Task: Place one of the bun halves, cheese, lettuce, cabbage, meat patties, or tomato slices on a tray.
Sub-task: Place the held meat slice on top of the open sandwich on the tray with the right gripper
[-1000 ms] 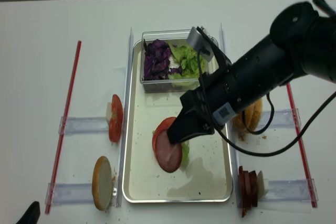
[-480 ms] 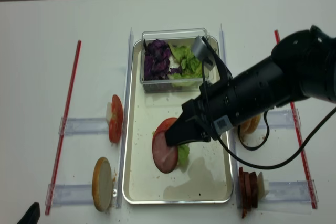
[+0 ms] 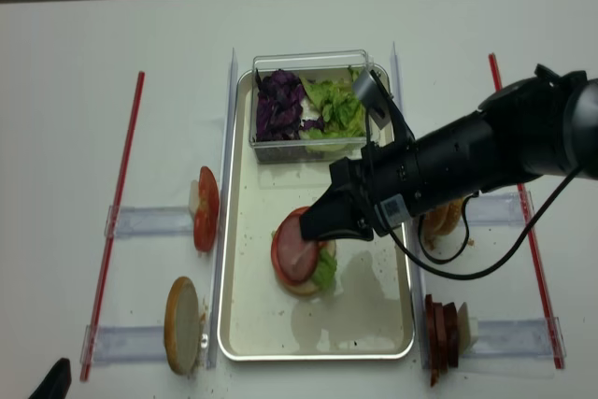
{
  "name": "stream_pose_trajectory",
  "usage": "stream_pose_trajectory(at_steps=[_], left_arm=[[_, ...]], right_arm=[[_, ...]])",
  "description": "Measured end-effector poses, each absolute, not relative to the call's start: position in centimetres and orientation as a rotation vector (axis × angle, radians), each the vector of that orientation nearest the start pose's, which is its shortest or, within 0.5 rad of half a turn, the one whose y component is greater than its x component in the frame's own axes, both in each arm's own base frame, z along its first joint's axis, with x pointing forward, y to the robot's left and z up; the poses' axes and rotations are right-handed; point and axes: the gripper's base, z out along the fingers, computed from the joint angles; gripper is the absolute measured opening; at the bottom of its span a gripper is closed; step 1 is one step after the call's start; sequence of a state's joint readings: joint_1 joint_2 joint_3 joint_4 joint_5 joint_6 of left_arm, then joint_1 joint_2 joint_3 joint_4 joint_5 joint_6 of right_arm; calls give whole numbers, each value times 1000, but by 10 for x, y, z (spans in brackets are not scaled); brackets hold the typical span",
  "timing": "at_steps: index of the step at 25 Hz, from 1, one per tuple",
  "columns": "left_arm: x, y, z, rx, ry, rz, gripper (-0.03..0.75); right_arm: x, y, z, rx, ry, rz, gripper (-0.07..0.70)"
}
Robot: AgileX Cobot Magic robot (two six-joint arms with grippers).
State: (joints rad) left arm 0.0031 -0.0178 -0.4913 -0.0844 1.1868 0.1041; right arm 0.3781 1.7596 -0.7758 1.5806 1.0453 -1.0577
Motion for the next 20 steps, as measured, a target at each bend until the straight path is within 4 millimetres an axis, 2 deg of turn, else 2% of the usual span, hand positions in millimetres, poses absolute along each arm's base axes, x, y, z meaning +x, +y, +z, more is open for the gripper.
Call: stream_pose_trajectory(at_steps=[20], left_arm=[[-13,-7,265,120,2155,-41,546]], right_arm=[[256,184,142,-252,2509,1651,105]])
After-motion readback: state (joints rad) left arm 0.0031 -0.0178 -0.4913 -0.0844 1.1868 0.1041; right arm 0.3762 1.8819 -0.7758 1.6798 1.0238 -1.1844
